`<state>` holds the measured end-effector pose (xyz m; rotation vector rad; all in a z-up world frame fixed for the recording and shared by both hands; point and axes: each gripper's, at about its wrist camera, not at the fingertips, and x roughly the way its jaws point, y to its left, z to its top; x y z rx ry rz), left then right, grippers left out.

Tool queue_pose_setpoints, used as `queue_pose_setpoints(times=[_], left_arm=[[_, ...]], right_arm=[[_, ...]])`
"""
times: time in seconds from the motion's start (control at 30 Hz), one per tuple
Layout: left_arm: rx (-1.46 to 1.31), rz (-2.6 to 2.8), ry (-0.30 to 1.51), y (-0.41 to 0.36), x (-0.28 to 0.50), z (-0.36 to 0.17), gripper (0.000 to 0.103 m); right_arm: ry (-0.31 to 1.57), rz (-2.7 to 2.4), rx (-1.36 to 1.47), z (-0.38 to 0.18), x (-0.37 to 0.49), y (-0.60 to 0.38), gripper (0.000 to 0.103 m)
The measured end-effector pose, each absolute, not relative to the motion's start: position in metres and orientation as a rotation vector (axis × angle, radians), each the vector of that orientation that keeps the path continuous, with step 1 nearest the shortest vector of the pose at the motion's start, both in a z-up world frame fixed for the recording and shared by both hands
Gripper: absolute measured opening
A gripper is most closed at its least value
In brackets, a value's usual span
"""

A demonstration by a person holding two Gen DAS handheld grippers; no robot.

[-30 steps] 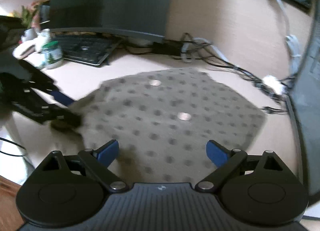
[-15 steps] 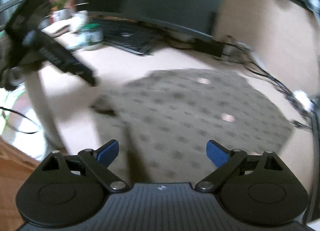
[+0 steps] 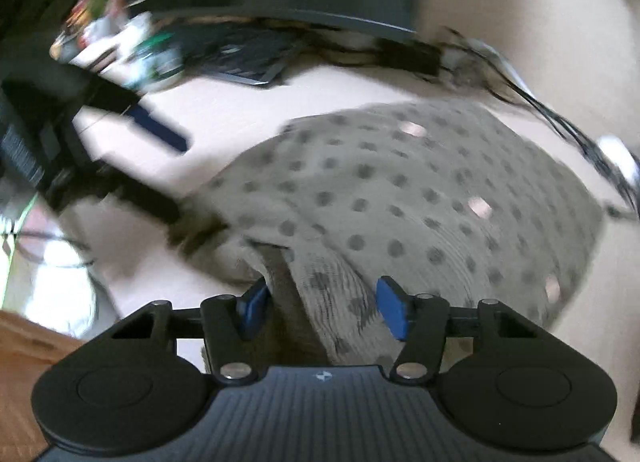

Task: Fold clothes
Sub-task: 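Grasp the dress edge with the right gripper and fold it toward the left gripper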

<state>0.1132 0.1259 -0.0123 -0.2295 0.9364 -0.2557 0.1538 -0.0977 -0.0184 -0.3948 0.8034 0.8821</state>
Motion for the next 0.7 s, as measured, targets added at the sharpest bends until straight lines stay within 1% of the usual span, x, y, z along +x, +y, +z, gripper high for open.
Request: queue_pose_setpoints(times=[0.1,0.17,0.2,0.23,0.27,0.3,0.33,0.4,0.5,0.53,0.57,0.6,0.63,0.67,0.7], left_arm=[[-0.277,-0.285,0.952,0.116,0.125,-0.020,0.094],[-0.309,-0.304,0.961,0.110,0.133,-0.024,0.088],[-0.325,-0.313,0.966,0.107,0.137,-0.027,0.081],[-0.338,-0.315,0.967,0.105,0.140,-0.027,0.069],[-0.350,-0.310,0.966,0.105,0.144,-0.027,0.062],[-0.361,-0.305,0.964,0.105,0.147,-0.026,0.049],[-0.393,-0.316,0.961,0.106,0.149,-0.024,0.042],[-0.488,-0.365,0.949,0.112,0.153,-0.017,0.039],[-0.486,-0.400,0.928,0.110,0.155,-0.006,0.039],[-0.465,-0.405,0.923,0.108,0.156,-0.003,0.040],[-0.445,-0.410,0.917,0.107,0.156,0.001,0.042],[-0.394,-0.409,0.897,0.106,0.154,0.005,0.048],[-0.321,-0.403,0.866,0.106,0.149,0.010,0.059],[-0.247,-0.396,0.834,0.105,0.144,0.015,0.068],[-0.174,-0.389,0.801,0.105,0.138,0.020,0.086]], right_arm=[[0.773,0.856,-0.436,-0.020,0.154,-0.113,0.058],[0.739,0.861,-0.471,-0.018,0.146,-0.116,0.060],[0.715,0.866,-0.489,-0.017,0.140,-0.115,0.063],[0.687,0.871,-0.509,-0.016,0.135,-0.115,0.070],[0.652,0.874,-0.533,-0.015,0.129,-0.114,0.082],[0.617,0.876,-0.557,-0.014,0.124,-0.113,0.086],[0.588,0.879,-0.581,-0.016,0.119,-0.111,0.091],[0.549,0.879,-0.635,-0.021,0.111,-0.103,0.096],[0.451,0.840,-0.732,-0.031,0.105,-0.083,0.096],[0.425,0.818,-0.758,-0.034,0.107,-0.078,0.092],[0.432,0.804,-0.746,-0.034,0.113,-0.075,0.073],[0.490,0.803,-0.674,-0.029,0.126,-0.078,0.062],[0.547,0.801,-0.602,-0.024,0.138,-0.081,0.049],[0.604,0.798,-0.530,-0.020,0.151,-0.084,0.043],[0.661,0.799,-0.448,-0.015,0.164,-0.089,0.041]])
